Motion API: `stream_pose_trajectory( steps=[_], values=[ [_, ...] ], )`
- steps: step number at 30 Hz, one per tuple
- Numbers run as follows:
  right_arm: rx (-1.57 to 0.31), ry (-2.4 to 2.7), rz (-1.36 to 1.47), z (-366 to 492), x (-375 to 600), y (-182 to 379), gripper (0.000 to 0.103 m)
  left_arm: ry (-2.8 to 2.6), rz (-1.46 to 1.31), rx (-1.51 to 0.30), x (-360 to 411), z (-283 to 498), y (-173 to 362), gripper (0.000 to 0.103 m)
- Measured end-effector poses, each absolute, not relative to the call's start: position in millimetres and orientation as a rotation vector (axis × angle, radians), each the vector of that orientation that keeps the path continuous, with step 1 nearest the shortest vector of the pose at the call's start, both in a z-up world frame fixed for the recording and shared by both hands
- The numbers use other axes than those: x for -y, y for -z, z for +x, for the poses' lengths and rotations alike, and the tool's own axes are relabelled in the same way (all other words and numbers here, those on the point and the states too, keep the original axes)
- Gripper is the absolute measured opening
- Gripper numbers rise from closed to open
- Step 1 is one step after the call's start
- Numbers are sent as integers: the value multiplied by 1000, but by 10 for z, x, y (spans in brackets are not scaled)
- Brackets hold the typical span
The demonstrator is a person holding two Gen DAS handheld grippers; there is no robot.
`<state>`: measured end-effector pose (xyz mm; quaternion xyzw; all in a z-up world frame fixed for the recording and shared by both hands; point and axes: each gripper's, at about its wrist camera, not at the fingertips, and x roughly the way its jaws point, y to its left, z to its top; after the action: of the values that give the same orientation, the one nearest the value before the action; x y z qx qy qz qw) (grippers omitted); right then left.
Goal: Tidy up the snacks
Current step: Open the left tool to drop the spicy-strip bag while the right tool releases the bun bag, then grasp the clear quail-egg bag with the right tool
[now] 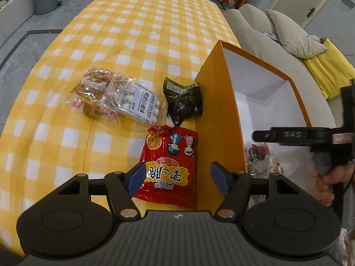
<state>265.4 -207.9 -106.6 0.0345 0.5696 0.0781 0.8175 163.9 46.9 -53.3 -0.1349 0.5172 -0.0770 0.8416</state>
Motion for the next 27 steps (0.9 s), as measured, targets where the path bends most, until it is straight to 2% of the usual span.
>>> stream_pose_trajectory(
  steps=[5, 8, 17, 25, 27],
  values=[
    [-1123, -165, 70, 2522, 2094, 684, 81, 161, -278, -1081, -495, 1610, 460, 78],
    [-1059, -161, 56, 2398, 2057, 434, 88, 132, -256, -1083, -516, 1587, 422, 78],
    [-888, -229, 78, 1908, 1712, -158, 88, 42, -218, -1082, -719, 1585, 385, 78],
    [-781, -362, 78, 1346, 1130, -263, 88, -79, -291, -1066, -1243, 1557, 386, 78],
    [-759, -402, 63, 1235, 947, -219, 82, -105, -313, -1057, -1381, 1530, 392, 78]
  ],
)
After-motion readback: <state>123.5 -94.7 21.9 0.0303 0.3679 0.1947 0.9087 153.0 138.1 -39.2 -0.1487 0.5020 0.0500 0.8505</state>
